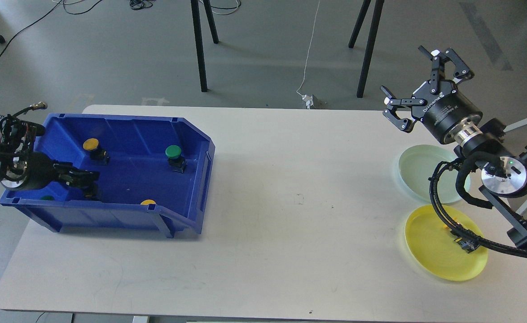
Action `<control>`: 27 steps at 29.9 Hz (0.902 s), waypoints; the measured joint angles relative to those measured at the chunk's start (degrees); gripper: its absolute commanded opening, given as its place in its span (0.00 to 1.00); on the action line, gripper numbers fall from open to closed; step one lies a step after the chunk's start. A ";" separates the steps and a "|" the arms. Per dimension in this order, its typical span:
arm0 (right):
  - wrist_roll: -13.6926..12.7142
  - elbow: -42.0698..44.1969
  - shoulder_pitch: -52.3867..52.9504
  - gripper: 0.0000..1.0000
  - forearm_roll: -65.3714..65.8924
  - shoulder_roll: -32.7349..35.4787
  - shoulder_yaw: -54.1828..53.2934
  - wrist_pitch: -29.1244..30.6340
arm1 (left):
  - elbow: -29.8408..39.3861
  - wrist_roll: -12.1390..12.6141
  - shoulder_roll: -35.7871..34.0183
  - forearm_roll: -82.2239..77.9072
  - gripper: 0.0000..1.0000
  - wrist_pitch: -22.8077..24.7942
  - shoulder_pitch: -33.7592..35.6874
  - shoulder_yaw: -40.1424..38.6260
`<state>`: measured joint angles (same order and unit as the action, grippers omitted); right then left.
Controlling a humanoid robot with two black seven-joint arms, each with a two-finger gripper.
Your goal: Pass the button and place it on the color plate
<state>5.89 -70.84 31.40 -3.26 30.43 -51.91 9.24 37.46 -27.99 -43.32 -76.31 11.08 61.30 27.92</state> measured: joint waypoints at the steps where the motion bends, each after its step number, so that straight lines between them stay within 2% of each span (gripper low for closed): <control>1: 0.00 0.00 -0.07 0.99 0.00 0.01 0.00 0.00 | 0.03 0.00 0.23 0.07 0.79 0.00 -0.01 -0.03; 27: 0.28 -0.18 -1.44 0.99 -0.08 0.25 -0.76 1.73 | -0.11 -0.01 1.07 0.18 0.78 -0.03 -0.13 0.10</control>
<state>6.16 -71.02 29.96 -3.34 30.68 -52.68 10.97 37.35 -27.99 -42.26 -76.13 11.05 61.18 28.02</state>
